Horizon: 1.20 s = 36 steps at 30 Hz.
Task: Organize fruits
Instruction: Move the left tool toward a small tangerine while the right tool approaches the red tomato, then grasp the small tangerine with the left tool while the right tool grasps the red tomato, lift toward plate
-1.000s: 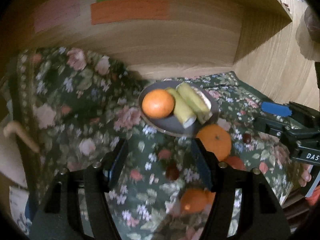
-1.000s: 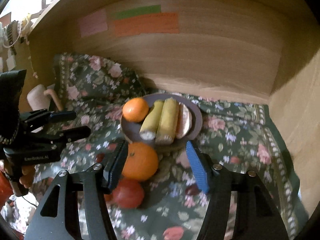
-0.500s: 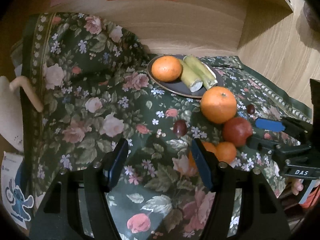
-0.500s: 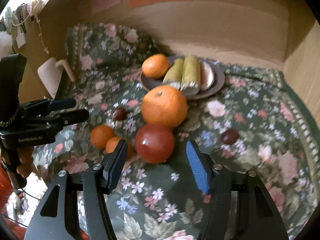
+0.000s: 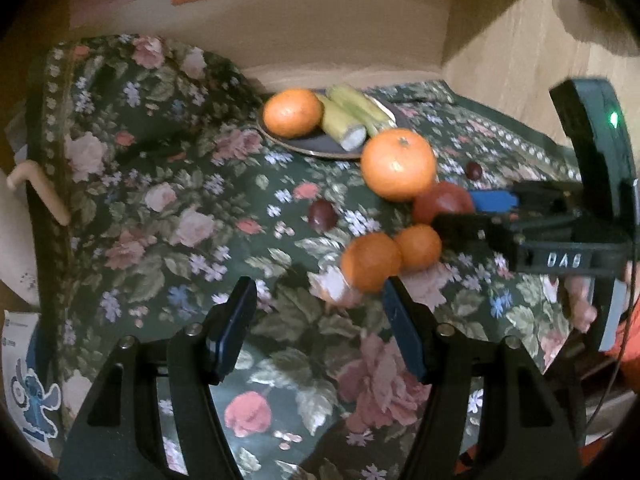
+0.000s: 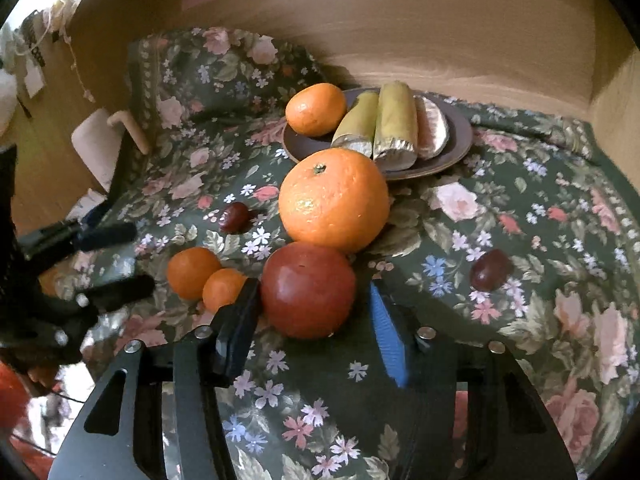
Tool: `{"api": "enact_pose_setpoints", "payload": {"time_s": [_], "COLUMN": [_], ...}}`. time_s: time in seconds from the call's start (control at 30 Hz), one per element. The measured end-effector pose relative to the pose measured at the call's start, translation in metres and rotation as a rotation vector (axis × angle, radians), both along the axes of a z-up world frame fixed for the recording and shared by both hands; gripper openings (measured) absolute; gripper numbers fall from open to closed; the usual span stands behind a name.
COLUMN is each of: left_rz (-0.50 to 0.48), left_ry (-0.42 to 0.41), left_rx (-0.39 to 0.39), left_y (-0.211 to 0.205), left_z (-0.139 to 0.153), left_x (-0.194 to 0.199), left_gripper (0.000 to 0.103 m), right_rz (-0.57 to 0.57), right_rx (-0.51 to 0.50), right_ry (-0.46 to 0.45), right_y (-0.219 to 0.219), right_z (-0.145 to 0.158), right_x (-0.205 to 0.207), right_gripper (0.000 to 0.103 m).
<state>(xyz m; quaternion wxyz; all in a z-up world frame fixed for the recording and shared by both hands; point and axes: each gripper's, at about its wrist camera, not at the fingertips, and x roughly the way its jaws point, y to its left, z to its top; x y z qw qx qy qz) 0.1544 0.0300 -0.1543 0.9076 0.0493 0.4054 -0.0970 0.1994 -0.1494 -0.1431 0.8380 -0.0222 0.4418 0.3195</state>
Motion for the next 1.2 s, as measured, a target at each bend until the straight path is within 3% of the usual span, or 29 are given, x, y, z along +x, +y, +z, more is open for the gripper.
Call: {"api": "enact_pose_setpoints", "payload": {"time_s": [0.27,0.53,0.77,1.2], "left_rz": [-0.036,-0.090,-0.080,-0.053], "left_ry": [0.029,0.019,-0.017,-0.131], "left_rx": [0.000,0.015,0.022,-0.029], "left_y": [-0.016,-0.030,-0.026,-0.013], "left_z": [-0.014,-0.017,-0.010,0.045], "left_x": [0.009,0.021,0.022,0.056], "left_gripper": [0.065,0.036,0.036,0.036], "right_rz": [-0.005,-0.047,-0.063,-0.086], "right_rx": [-0.041,-0.080,-0.075,-0.021], "right_ry": [-0.049,-0.070,-0.079,-0.172], "right_y": [-0.009,-0.031,-0.033,-0.025], "right_z": [0.011,0.019,0.023,0.058], "right_x": [-0.011,-0.019,-0.014,0.021], "right_gripper": [0.043,0.043,0.043,0.043]}}
